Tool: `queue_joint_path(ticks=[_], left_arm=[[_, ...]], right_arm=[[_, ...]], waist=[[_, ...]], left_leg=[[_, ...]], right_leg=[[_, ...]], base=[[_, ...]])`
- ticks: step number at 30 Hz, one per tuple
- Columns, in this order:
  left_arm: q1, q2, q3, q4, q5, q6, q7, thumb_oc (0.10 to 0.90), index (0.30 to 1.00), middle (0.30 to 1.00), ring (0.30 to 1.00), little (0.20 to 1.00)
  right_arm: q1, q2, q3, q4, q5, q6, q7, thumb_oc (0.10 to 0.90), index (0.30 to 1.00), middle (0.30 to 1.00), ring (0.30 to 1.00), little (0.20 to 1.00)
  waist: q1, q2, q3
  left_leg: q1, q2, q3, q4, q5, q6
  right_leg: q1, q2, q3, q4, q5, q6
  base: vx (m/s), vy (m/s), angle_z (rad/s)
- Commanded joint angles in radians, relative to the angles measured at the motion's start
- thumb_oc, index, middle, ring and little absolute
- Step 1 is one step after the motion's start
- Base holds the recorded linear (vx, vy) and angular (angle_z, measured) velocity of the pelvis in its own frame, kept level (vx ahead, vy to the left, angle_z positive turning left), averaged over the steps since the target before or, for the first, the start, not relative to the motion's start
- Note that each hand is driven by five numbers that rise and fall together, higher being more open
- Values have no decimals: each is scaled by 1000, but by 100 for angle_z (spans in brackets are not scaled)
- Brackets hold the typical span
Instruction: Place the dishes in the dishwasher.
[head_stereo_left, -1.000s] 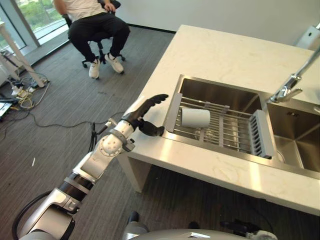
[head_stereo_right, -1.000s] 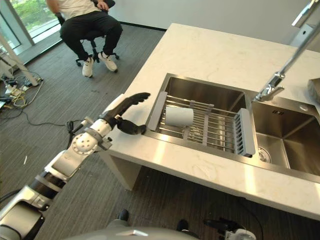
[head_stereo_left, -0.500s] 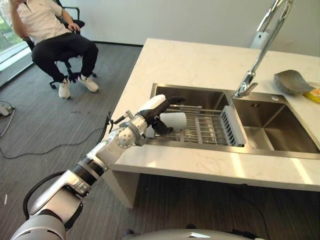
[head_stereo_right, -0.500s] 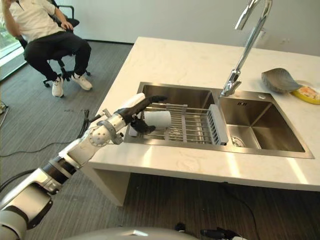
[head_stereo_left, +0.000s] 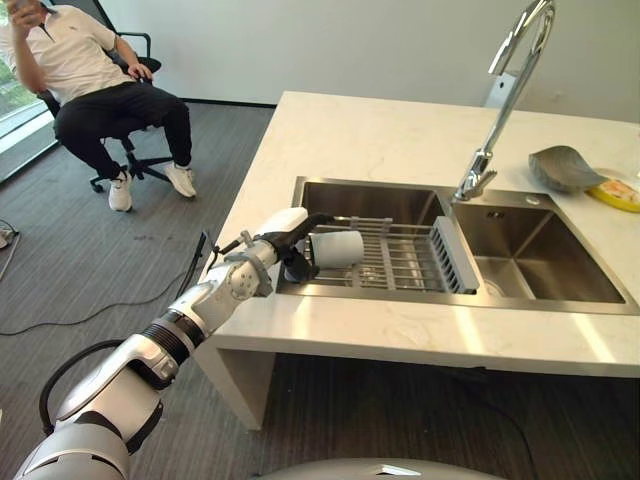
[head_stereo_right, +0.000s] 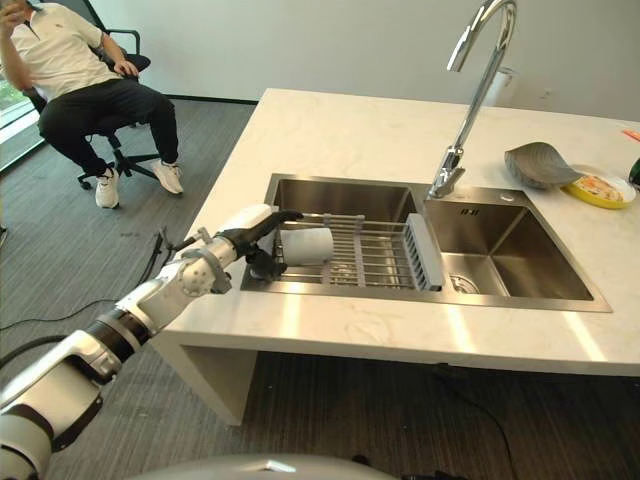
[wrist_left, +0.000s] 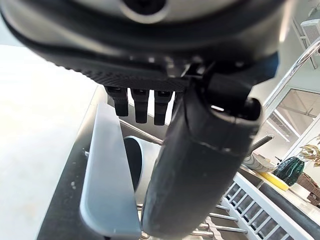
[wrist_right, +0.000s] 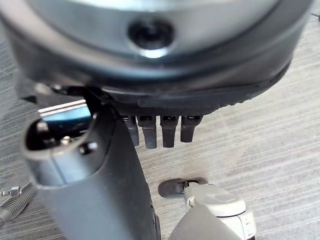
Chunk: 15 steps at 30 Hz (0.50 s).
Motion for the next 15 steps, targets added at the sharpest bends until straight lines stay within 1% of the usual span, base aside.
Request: queue_joint_path(ticks=[1, 5, 11, 15], left_arm=[[-290, -25, -24, 120, 60, -26, 76, 800, 900, 900, 900, 900], [-316, -30, -48, 157, 83, -24, 78, 800, 900, 900, 900, 900], [-359, -43, -75, 231, 111, -12, 92, 800, 900, 900, 900, 900], [-369, -45, -79, 245, 114, -12, 97, 800, 900, 900, 900, 900]], right_arm=[[-67, -62, 2, 4, 67, -22, -18, 800, 900, 900, 900, 900], [-65, -59, 5, 9, 68, -22, -17, 800, 900, 900, 900, 900], [-60, -51, 11, 8, 72, -22, -22, 800, 900, 900, 900, 900], [-62, -50, 13, 8, 72, -22, -23, 800, 900, 900, 900, 900]], waist=[[20, 72, 24], [16, 72, 24], [-2, 73, 22], [-2, 72, 22]], left_leg=[[-2, -8, -14, 10, -64, 59], [3, -7, -2, 10, -67, 60], [13, -6, 21, 10, -75, 60], [15, -6, 26, 10, -76, 61]], right_leg=[[8, -14, -58, 14, -109, 93], [5, -14, -54, 14, -107, 95], [-1, -15, -43, 14, -103, 98], [-2, -14, -41, 14, -102, 98]], base=[[23, 5, -10], [12, 5, -7], [19, 12, -7], [1, 3, -9]])
